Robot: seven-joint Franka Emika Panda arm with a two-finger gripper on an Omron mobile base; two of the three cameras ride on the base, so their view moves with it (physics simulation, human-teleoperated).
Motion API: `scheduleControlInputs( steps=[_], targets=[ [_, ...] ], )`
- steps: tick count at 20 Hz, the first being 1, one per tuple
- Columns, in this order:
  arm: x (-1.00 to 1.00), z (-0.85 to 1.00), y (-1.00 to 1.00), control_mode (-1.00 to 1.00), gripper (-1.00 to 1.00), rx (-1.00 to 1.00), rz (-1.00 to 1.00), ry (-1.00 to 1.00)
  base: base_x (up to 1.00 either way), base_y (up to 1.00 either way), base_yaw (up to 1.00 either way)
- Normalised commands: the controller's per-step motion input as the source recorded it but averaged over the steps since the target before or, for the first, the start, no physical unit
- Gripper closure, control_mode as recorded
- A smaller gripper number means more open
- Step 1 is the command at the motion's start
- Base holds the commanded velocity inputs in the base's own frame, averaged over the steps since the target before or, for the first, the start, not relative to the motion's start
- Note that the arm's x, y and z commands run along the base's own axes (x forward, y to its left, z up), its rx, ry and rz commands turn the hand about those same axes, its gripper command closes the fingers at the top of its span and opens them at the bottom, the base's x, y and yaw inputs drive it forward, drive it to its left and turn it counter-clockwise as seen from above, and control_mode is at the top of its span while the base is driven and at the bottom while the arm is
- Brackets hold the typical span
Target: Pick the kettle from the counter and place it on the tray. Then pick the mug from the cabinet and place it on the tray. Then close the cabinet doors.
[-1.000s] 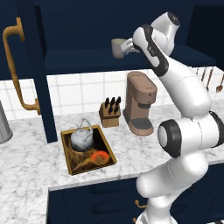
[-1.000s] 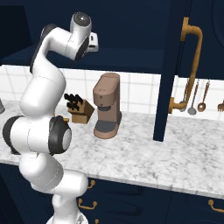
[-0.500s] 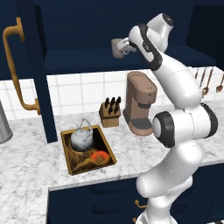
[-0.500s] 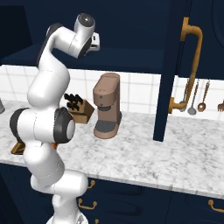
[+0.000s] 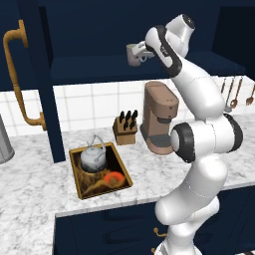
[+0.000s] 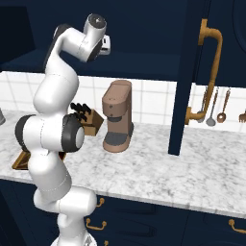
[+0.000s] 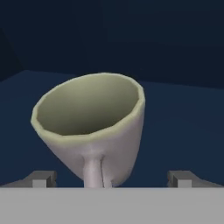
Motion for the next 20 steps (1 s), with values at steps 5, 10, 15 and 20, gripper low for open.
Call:
scheduleControlInputs(
  steps=[5, 10, 15, 20],
  targets=[
    [-0.11, 0.00, 0.16, -1.00, -1.00, 0.00, 0.00, -0.06, 0.00, 0.00, 0.00],
    [0.00, -0.08, 0.07, -1.00, -1.00, 0.00, 0.00, 0.00, 0.00, 0.00, 0.00],
    [-0.02, -0.07, 0.00, -1.00, 1.00, 0.00, 0.00, -0.01, 0.00, 0.00, 0.00],
    [0.00, 0.00, 0.00, -1.00, 1.00, 0.00, 0.00, -0.09, 0.00, 0.00, 0.00]
  ],
)
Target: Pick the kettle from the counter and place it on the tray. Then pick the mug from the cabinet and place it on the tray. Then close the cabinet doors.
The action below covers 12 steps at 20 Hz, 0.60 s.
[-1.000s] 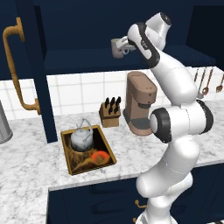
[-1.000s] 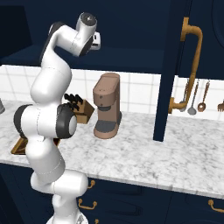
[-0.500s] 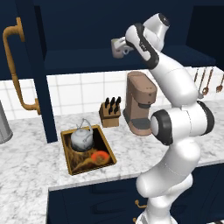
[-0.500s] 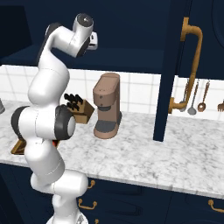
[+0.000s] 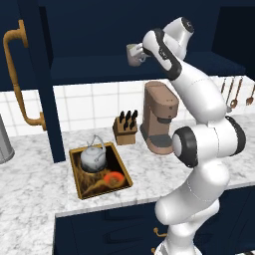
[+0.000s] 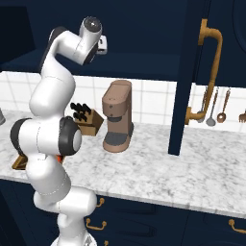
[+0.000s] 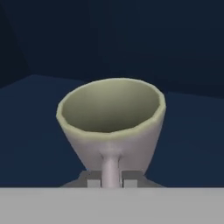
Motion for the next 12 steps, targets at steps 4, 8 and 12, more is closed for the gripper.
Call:
scheduleControlInputs(
  steps=[4, 8, 12],
  targets=[
    [0.03, 0.00, 0.00, -1.00, 1.00, 0.00, 0.00, -0.11, 0.00, 0.00, 0.00],
    [-0.34, 0.00, 0.00, -1.00, 1.00, 0.00, 0.00, -0.05, 0.00, 0.00, 0.00],
    [-0.72, 0.00, 0.00, -1.00, 1.00, 0.00, 0.00, -0.02, 0.00, 0.00, 0.00]
  ],
)
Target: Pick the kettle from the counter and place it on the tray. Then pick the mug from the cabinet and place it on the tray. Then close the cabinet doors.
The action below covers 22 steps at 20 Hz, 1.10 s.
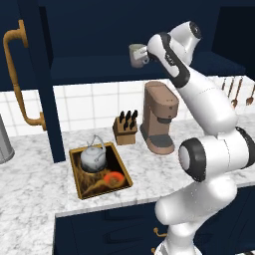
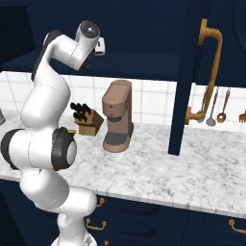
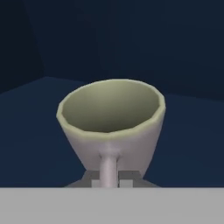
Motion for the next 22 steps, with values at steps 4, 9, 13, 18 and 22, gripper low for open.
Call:
scheduleControlInputs(
  steps=[4, 9, 13, 18, 22],
  targets=[
    [-0.98, 0.00, 0.00, -1.00, 1.00, 0.00, 0.00, -0.11, 0.00, 0.00, 0.00],
    [-1.00, -0.10, 0.04, -1.00, 1.00, 0.00, 0.00, -0.19, 0.00, 0.00, 0.00],
    [-1.00, -0.25, 0.17, -1.00, 1.00, 0.00, 0.00, -0.30, 0.00, 0.00, 0.00],
    [-1.00, -0.32, 0.30, -1.00, 1.00, 0.00, 0.00, -0.23, 0.00, 0.00, 0.00],
    [-0.81, -0.35, 0.41, -1.00, 1.00, 0.00, 0.01, 0.01, 0.00, 0.00, 0.00]
  ],
)
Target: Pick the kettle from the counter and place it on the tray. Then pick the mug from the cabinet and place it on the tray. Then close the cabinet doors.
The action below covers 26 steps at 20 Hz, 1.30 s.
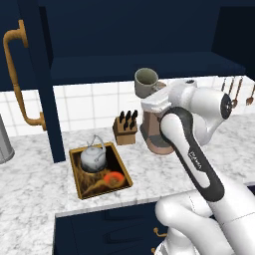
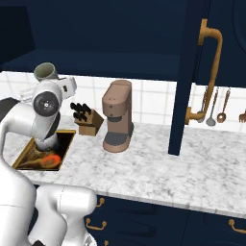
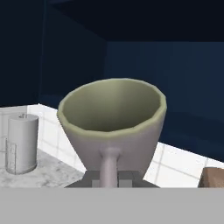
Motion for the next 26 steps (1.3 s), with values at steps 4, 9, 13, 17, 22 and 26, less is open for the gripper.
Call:
scheduleControlInputs(
  steps=[4, 9, 13, 17, 22, 26],
  targets=[
    [-0.53, -0.29, 0.45, -1.00, 1.00, 0.04, 0.06, 0.23, 0.00, 0.00, 0.00],
    [0.07, -0.55, 0.45, -1.00, 1.00, 0.04, 0.19, 0.26, 0.00, 0.00, 0.00],
    [0.22, -0.76, 0.43, -1.00, 1.00, 0.00, 0.29, 0.13, 0.00, 0.00, 0.00],
    [0.17, -0.60, 0.29, -1.00, 1.00, 0.09, 0.23, 0.15, 0.00, 0.00, 0.00],
    [0.24, -0.57, 0.19, -1.00, 1.00, 0.12, 0.20, 0.21, 0.00, 0.00, 0.00],
    [0.01, -0.70, 0.22, -1.00, 1.00, 0.01, 0.21, 0.09, 0.00, 0.00, 0.00]
  ],
)
